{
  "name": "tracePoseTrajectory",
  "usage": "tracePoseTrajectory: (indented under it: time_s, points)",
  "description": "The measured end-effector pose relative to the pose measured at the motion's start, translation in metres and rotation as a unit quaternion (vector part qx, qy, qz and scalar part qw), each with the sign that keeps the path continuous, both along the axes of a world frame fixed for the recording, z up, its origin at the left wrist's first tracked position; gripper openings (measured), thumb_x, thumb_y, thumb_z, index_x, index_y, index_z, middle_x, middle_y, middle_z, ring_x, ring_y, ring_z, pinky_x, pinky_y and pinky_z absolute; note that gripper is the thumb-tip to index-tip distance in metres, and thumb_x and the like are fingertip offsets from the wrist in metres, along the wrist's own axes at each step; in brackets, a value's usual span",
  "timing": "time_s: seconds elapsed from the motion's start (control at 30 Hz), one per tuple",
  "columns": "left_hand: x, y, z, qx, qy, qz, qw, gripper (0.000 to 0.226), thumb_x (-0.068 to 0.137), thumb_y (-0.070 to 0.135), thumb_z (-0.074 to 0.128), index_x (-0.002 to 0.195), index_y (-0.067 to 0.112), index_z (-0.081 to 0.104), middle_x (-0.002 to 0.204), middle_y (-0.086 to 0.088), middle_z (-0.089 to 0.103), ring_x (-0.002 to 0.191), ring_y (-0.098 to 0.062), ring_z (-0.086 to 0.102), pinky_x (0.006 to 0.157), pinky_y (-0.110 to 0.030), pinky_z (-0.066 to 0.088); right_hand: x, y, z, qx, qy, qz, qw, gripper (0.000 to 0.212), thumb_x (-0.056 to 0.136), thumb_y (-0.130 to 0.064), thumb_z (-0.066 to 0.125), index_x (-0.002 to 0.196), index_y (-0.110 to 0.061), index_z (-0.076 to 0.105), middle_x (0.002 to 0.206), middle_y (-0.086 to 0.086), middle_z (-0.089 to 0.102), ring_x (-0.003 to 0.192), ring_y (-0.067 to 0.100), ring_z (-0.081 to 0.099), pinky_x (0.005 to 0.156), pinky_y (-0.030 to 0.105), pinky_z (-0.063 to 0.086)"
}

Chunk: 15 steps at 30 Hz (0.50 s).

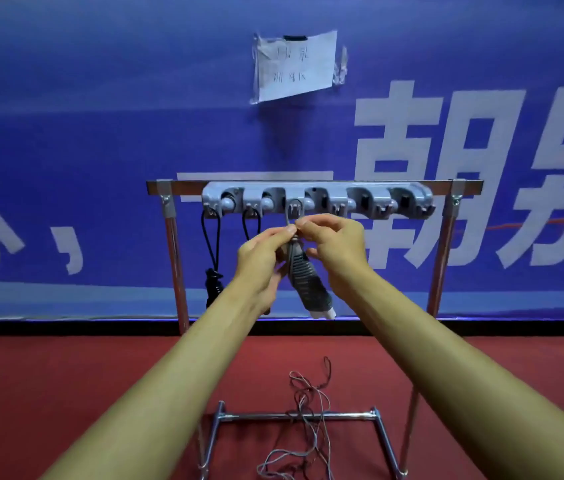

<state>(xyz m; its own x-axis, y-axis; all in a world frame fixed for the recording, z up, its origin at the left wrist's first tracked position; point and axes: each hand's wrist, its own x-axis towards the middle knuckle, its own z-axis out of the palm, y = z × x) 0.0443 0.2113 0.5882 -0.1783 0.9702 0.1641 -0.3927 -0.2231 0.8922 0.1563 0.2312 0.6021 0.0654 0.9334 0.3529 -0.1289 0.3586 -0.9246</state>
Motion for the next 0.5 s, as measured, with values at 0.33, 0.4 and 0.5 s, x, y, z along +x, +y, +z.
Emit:
tracePoseTrajectory:
  time_s: [0.33,0.4,0.5]
  points:
    - [0.017,0.05,0.006,0.023,0.05,0.182,0.982,0.013,0.09,0.016,0.075,0.077,0.017,0.075,0.072,0.001,0.073,0.067,-0.012,0.065,0.064,-0.027,0.052,-0.019,0.048,-0.001,0.06,-0.129,-0.148,0.979,0.013,0.097,-0.025,0.058,0.09,-0.015,0.063,0.089,0.0,0.068,0.091,0.021,0.065,0.085,0.045,0.054]
    - [0.018,0.058,0.004,0.027,0.078,0.211,0.974,0.015,0.091,0.018,0.074,0.076,0.017,0.075,0.072,0.001,0.073,0.066,-0.01,0.064,0.063,-0.026,0.053,-0.021,0.053,0.0,0.056,-0.145,-0.162,0.975,0.013,0.098,-0.026,0.057,0.091,-0.016,0.062,0.093,0.0,0.068,0.094,0.021,0.064,0.084,0.043,0.053]
    - [0.015,0.071,-0.007,-0.004,0.126,0.196,0.972,0.018,0.093,0.017,0.071,0.076,0.012,0.073,0.073,-0.003,0.072,0.069,-0.017,0.063,0.065,-0.032,0.052,-0.022,0.063,-0.009,0.013,-0.188,-0.174,0.967,0.012,0.098,-0.025,0.055,0.092,-0.016,0.06,0.099,0.002,0.066,0.095,0.023,0.062,0.081,0.04,0.051]
